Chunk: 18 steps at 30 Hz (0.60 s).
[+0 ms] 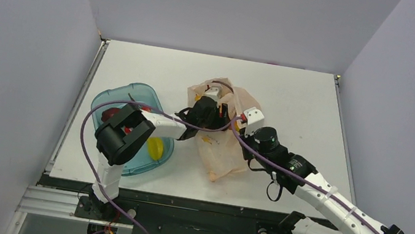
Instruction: Take the fake fruits out of the plastic bag
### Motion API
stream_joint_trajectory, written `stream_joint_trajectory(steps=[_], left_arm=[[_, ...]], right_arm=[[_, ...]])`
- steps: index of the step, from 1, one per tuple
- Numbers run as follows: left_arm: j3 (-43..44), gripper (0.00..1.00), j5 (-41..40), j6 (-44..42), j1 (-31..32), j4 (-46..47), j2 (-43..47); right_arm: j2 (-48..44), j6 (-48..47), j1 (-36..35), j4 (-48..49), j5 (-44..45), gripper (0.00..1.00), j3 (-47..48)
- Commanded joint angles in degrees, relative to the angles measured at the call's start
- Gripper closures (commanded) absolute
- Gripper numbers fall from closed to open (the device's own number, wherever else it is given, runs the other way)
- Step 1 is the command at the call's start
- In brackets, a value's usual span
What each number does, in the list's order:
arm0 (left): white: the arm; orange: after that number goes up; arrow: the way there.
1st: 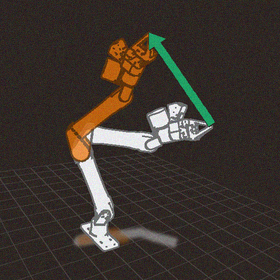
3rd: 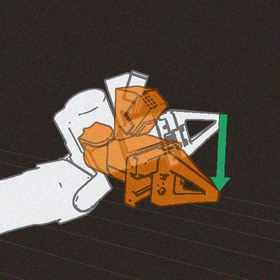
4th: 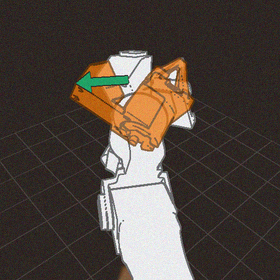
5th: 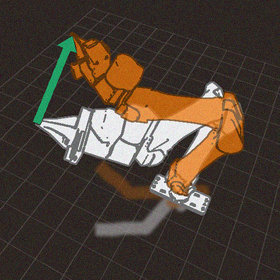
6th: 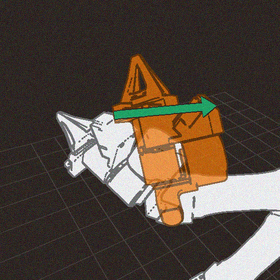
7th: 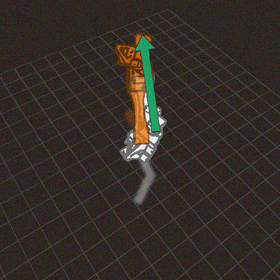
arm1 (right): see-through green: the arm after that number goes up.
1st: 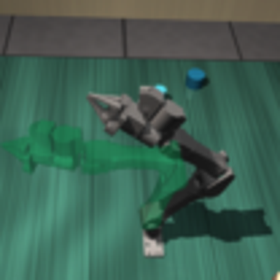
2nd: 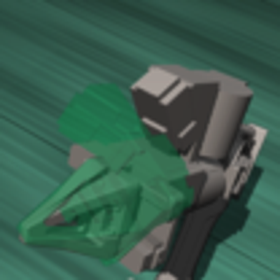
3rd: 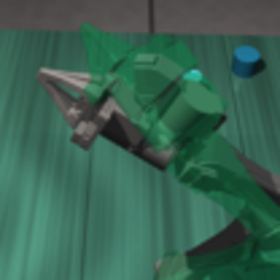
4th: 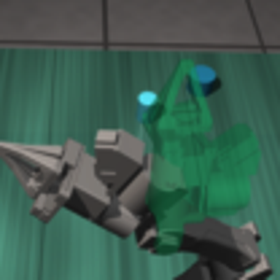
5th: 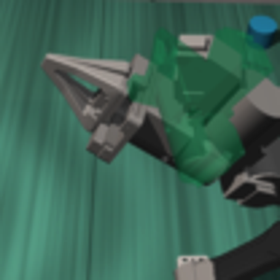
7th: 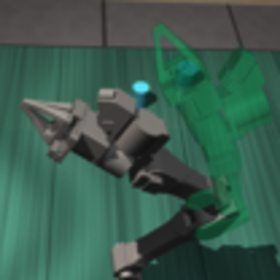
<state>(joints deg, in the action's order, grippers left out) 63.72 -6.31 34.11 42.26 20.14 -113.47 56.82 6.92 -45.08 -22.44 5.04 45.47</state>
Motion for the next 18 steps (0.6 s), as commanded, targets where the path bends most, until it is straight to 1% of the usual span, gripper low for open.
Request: stream_joint_trajectory(steps=[1, 3, 4, 5, 6, 7, 8, 9, 10, 11, 12, 13, 14, 15, 16, 17, 18], left_arm=[[0.75, 0.63, 5.95, 1.76, -0.89, -0.99, 7.33], [-0.77, 0.77, 9.68, 3.51, -1.45, -0.92, 9.7], [-1.35, 0.8, 12.0, 4.17, -1.8, -0.82, 11.17], [-2.52, 0.86, 13.42, 5.43, -2.04, -0.48, 11.96], [-3.02, 0.88, 16.46, 6.96, -2.59, -0.29, 13.21], [-3.94, 0.93, 17.97, 7.83, -3.0, 0.11, 13.86], [-4.86, 0.95, 21.51, 10.15, -3.84, 0.4, 14.89], [-5.24, 0.99, 23.49, 11.62, -4.88, 1.47, 15.27], [-6.06, 1.0, 28.2, 14.85, -5.38, 2.31, 15.73], [-6.5, 1.0, 30.52, 16.56, -6.25, 4.85, 15.82], [-7.45, 1.0, 35.52, 20.15, -6.59, 6.33, 15.67], [-7.81, 1.0, 37.74, 21.85, -7.06, 9.5, 15.48], [-8.53, 1.0, 41.94, 24.9, -7.13, 10.81, 15.12], [-8.92, 1.0, 43.94, 26.25, -7.09, 14.01, 14.9], [-10.1, 1.0, 47.33, 29.41, -7.01, 15.87, 14.67], [-10.76, 1.0, 48.7, 31.27, -6.73, 21.45, 14.68], [-12.52, 1.0, 50.83, 34.69, -6.56, 24.65, 14.83]], right_arm=[[-1.21, 2.25, -0.01, 4.06, 7.66, 1.0, -1.33], [-1.12, 3.49, 0.08, 5.49, 10.61, 1.0, -2.36], [-0.95, 4.3, 0.17, 5.97, 12.3, 1.0, -2.56], [-0.89, 4.75, 0.17, 6.98, 12.99, 1.0, -2.99], [-0.63, 5.82, 0.21, 7.59, 14.59, 1.0, -3.23], [-0.46, 6.35, 0.29, 8.75, 15.37, 1.0, -3.56], [-0.04, 7.65, 0.32, 9.79, 17.31, 1.0, -3.69], [0.42, 8.96, 0.27, 10.22, 18.4, 1.0, -3.96], [0.67, 9.59, 0.35, 11.23, 20.4, 1.0, -4.1], [1.11, 10.68, 0.35, 11.74, 21.3, 1.0, -4.33], [1.32, 11.2, 0.41, 12.53, 23.21, 1.0, -4.38], [1.8, 12.03, 0.42, 12.96, 25.05, 1.0, -4.44], [2.06, 12.44, 0.6, 13.54, 25.96, 1.0, -4.39], [2.73, 12.95, 0.65, 13.81, 27.74, 1.0, -4.09], [3.19, 13.12, 0.66, 14.19, 28.58, 1.0, -3.82], [4.28, 13.25, 0.68, 14.4, 30.0, 1.0, -3.2], [5.02, 13.28, 0.73, 14.76, 30.54, 1.0, -2.85]])
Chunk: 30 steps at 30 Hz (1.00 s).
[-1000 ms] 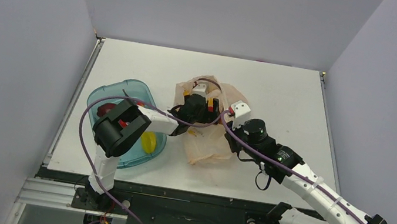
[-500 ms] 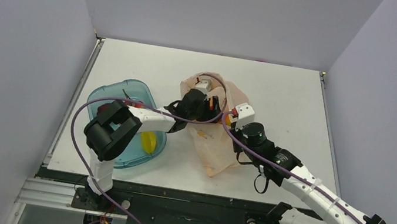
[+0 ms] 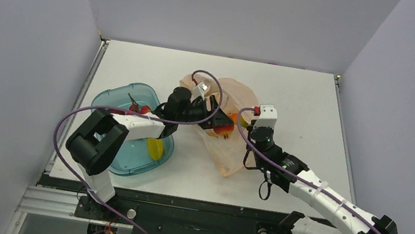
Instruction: Take the fake fruits out of the plastic bag
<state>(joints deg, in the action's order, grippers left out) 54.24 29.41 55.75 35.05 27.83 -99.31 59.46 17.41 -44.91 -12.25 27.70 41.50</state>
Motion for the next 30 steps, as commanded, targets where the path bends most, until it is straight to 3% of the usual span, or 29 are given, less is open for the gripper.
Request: stream_joint_trajectory(steps=[1, 6, 11, 14, 21, 27, 30], left_arm=[[-3.76, 1.0, 15.88, 14.55, 0.99, 22.14, 0.86], [-7.12, 1.0, 18.98, 15.58, 2.98, 24.7, 4.54], [-8.97, 1.0, 18.33, 7.64, 5.57, 13.16, 10.1], [-9.02, 1.0, 16.77, -0.97, 6.82, 1.56, 12.97], [-7.73, 1.0, 19.14, -11.99, 10.0, -9.28, 21.23], [-2.75, 1.0, -2.54, -28.95, 8.37, -48.58, 36.04], [-2.23, 1.0, -18.87, -30.72, 6.17, -58.19, 43.78]], right_arm=[[3.92, 3.02, 0.58, 4.72, 9.03, 1.0, 2.3], [8.94, 4.28, 0.87, 5.28, 10.62, 1.0, 5.72], [10.98, 5.17, 1.75, 4.92, 12.73, 1.0, 7.72], [11.06, 5.55, 3.61, 4.51, 13.82, 1.0, 9.23], [12.22, 4.31, 6.79, 3.49, 16.43, 1.0, 12.61], [9.15, 3.28, 8.04, 2.28, 17.91, 1.0, 9.7], [6.28, 3.76, 9.04, 1.8, 17.3, 1.0, 7.48]])
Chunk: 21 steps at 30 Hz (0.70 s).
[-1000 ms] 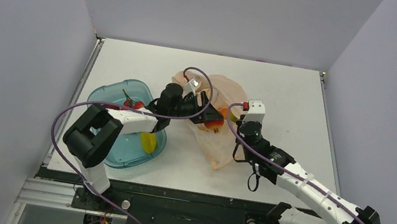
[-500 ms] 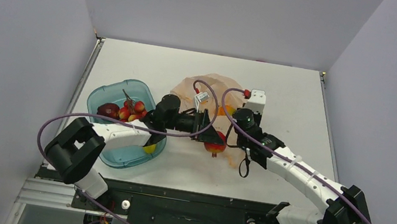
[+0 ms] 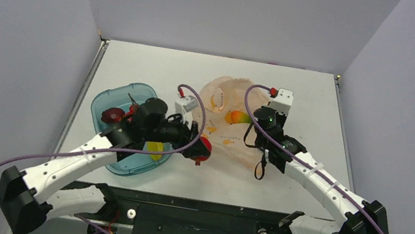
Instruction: Take the fake fruits out of the plastic bag
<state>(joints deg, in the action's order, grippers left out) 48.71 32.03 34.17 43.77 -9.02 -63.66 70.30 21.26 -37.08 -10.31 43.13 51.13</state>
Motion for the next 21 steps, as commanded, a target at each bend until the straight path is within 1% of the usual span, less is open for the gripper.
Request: stream_joint_trajectory(steps=[1, 2, 3, 4, 5, 6, 8, 11, 15, 19, 21], left_arm=[[3.13, 1.0, -25.23, -9.22, -3.69, -24.63, 9.83], [2.44, 1.0, -31.98, -8.89, -4.13, -25.87, 12.94], [1.96, 1.0, -35.61, -8.52, -4.86, -27.92, 14.39], [0.89, 1.0, -41.65, -7.37, -5.28, -28.88, 16.62], [0.44, 1.0, -46.04, -6.45, -6.18, -30.52, 17.47], [-0.41, 1.0, -48.58, -4.37, -6.69, -31.36, 18.54], [-1.96, 1.0, -51.22, -1.3, -8.11, -32.37, 19.18], [-5.21, 1.0, -53.79, 1.76, -9.37, -30.49, 19.36], [-9.26, 1.0, -58.04, 6.02, -9.49, -29.61, 18.28], [-14.87, 1.0, -61.96, 12.12, -9.62, -29.44, 18.53], [-17.07, 1.0, -62.16, 13.65, -9.56, -28.19, 18.48]], right_arm=[[-5.17, 0.05, 1.39, -0.24, 1.34, 1.0, -3.07], [-6.1, 0.12, 1.59, -0.48, 1.3, 1.0, -3.42], [-6.97, 0.22, 1.71, -0.58, 1.11, 1.0, -3.94], [-7.3, 0.25, 1.85, -0.68, 0.96, 1.0, -4.2], [-7.97, 0.27, 1.93, -0.72, 0.52, 1.0, -4.46], [-8.29, 0.23, 2.06, -0.85, 0.31, 1.0, -4.51], [-8.74, -0.05, 2.12, -1.0, -0.91, 1.0, -4.27], [-8.77, -0.37, 2.19, -1.63, -3.28, 1.0, -3.78], [-9.55, 0.29, 2.2, -1.94, -4.65, 1.0, -4.28], [-9.66, 0.37, 2.23, -2.08, -4.86, 1.0, -4.22], [-9.39, 0.18, 2.19, -1.98, -5.04, 1.0, -4.09]])
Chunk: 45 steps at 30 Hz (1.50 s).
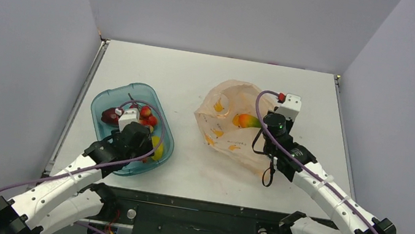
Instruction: Take the fake fruits out of the plastic bag
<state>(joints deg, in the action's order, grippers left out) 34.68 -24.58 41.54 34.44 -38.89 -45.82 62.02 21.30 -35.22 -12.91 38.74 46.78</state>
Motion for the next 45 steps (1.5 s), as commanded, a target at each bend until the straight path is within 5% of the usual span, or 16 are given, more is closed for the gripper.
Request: stream_joint_trajectory(steps=[1, 7, 17, 25, 37, 45], left_arm=[[-3.56, 1.0, -5.43, 7.02, -0.24, 2.06, 0.47], [-6.36, 0.98, -4.84, 10.05, -0.2, 2.72, -0.79], [-6.83, 0.4, -4.48, 10.24, -0.24, 2.92, -1.49], [-5.09, 0.05, -4.07, 10.49, -0.29, 0.81, 2.34], [4.32, 0.03, 7.69, 1.8, -0.25, 2.95, 11.96], [-0.86, 0.03, 37.57, 4.35, -0.25, 34.5, 9.27]], right_arm=[[-1.02, 0.01, 0.33, 0.67, -0.76, 1.0, 0.4], [-1.08, 0.04, 0.33, 0.42, -1.37, 1.0, 0.83], [-1.59, -0.12, 0.3, 0.1, -1.76, 1.0, 0.35], [-2.32, -0.31, 0.39, 0.26, -2.71, 1.0, 0.15], [-2.46, -0.46, 0.3, 0.5, -4.63, 1.0, 0.08], [-2.92, -2.36, 0.31, 1.98, -15.73, 1.0, 0.12]])
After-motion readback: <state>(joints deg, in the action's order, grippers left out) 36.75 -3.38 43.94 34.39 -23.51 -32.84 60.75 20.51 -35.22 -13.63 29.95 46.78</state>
